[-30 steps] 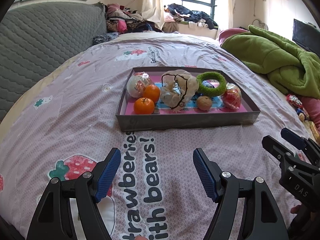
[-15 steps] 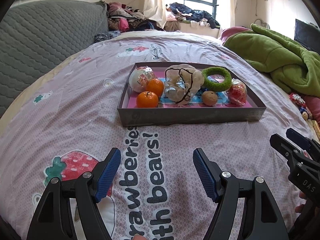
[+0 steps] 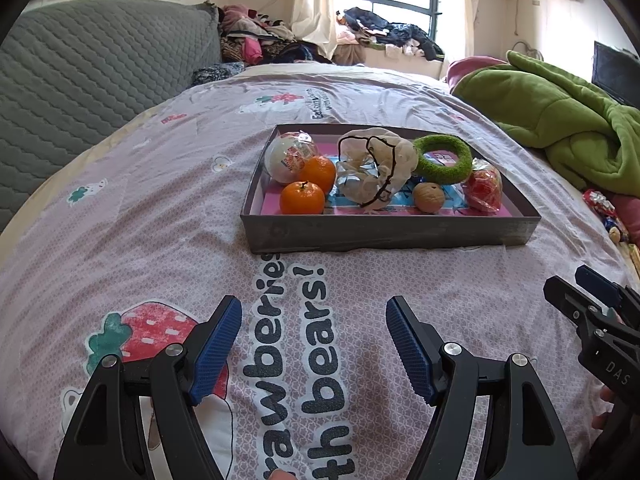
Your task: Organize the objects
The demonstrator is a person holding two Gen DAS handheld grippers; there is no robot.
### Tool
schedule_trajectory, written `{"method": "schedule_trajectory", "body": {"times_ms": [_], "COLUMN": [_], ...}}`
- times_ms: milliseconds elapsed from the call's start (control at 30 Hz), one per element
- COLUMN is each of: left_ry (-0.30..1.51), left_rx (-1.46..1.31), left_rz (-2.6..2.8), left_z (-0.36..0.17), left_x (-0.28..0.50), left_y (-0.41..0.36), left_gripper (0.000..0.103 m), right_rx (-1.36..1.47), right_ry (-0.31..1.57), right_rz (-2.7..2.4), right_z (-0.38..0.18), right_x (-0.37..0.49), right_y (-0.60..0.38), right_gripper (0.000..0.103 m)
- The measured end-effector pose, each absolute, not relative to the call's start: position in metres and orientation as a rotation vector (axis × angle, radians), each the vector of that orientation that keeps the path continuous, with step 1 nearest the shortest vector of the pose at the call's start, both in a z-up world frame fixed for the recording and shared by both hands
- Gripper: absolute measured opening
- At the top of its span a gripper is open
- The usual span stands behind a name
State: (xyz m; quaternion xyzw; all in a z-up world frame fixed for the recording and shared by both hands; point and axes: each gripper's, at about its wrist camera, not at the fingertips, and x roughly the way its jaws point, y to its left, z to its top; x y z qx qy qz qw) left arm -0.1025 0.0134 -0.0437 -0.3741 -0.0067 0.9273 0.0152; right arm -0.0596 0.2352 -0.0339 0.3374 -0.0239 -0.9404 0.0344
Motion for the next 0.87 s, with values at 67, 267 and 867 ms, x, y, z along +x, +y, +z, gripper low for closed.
{"method": "schedule_trajectory", "body": {"times_ms": [67,267,867], "left_ry": [-0.025,-0.012,-0.023], "left_rx": [-1.161,-1.161,-1.162], "left_rz": [2.885,2.886,2.884], "left_z": [-0.0442,-0.0465,-0.0497], "left_x": [-0.1029,-0.1045,-0.1048], "left_y": [0.0125,0.0125,0.0104], "left_gripper": [0.076,0.076,0.076], "right_rx": [1.042,1.054,1.058], "right_ry": [-0.075,-0.069,-0.057], "right_rz": [-2.891,-2.888,-2.891], "right_z": [-0.0348,-0.0376,-0.0394], "right_x": [-0.0602,-0.0611,-0.0608], "right_y": [0.2357,0.2355,0.2361], "right_gripper": [0.066,0.067,0.066]}}
